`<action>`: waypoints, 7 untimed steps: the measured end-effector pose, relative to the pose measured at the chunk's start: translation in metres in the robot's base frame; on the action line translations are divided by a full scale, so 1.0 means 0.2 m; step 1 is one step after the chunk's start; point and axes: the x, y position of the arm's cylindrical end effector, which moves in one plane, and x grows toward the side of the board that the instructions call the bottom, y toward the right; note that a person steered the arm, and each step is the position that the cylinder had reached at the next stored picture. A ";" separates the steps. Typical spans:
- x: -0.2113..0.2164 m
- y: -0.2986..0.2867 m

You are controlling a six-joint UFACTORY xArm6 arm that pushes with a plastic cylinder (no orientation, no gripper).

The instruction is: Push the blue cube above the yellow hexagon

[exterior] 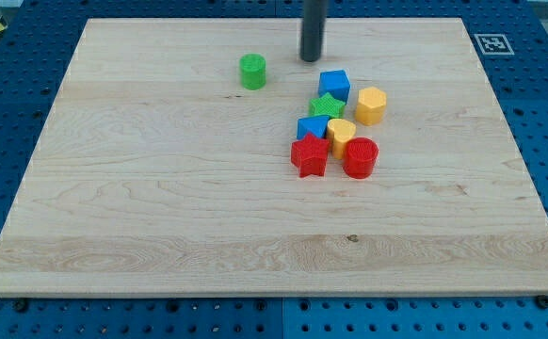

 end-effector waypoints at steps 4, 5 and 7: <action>0.11 0.01; 0.13 0.17; 0.16 0.20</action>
